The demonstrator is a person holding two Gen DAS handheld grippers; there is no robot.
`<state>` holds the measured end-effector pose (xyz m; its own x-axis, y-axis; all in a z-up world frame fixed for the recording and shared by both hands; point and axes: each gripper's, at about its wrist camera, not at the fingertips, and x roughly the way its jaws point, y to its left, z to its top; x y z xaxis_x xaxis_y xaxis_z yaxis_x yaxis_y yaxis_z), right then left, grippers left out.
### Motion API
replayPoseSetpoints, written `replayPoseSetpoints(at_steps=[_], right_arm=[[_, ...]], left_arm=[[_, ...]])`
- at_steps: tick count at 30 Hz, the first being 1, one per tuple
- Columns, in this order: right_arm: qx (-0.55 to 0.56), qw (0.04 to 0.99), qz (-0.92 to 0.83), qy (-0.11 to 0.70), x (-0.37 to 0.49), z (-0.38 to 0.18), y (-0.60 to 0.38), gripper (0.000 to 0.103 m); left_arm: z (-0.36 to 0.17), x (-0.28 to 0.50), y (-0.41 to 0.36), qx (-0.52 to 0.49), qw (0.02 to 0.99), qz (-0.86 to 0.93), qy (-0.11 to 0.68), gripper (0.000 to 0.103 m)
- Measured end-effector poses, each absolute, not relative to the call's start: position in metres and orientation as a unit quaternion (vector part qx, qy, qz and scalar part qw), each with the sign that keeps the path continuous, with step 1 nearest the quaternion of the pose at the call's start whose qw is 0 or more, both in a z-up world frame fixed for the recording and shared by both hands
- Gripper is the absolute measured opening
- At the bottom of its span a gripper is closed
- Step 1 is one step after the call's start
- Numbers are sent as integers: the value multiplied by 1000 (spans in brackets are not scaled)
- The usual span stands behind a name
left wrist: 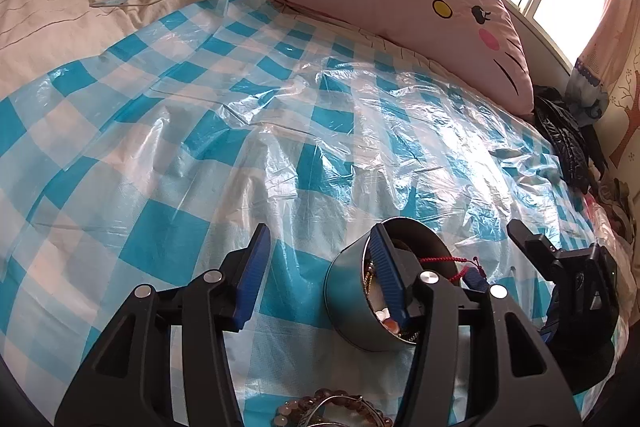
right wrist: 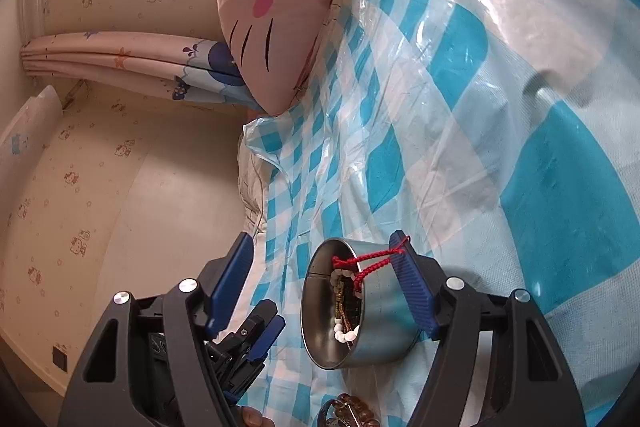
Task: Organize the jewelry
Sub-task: 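Lower the bracelet into the silver tin and open both tools, then withdraw both tools from the tin and grasp a silver bangle with the left tool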
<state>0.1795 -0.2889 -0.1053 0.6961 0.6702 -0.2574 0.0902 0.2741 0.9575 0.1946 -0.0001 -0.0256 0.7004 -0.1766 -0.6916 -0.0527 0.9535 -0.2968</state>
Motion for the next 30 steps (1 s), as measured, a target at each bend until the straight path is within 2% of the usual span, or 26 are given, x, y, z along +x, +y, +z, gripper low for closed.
replayPoseSetpoints(at_steps=[3,6,9,12,15,19,23,30], right_arm=[[576,723,214,317,179,-102,-290,69],[555,739,249,290,180,-82,-280,80],[546,721,317,286,186,-70,-262,80],[546,680,371,320,196,-75,-239,84],[526,680,360,361,199,-80,-229,85],[513,705,330,361,196,-77,-238,87],[497,725,312,360,192,-73,-242,88],[509,711,306,375,172,-82,-249,90]], left_arm=[[-26,194,-3,-146,910,-38,387,50],[-26,194,-4,-146,910,-39,387,50],[-26,194,-3,-148,910,-36,386,50],[-25,193,1,-151,911,-28,382,50],[-24,192,8,-156,911,-18,382,50],[-26,191,15,-154,907,-13,391,50],[-31,189,18,-140,900,-19,413,55],[-43,162,23,-113,880,-44,459,56]])
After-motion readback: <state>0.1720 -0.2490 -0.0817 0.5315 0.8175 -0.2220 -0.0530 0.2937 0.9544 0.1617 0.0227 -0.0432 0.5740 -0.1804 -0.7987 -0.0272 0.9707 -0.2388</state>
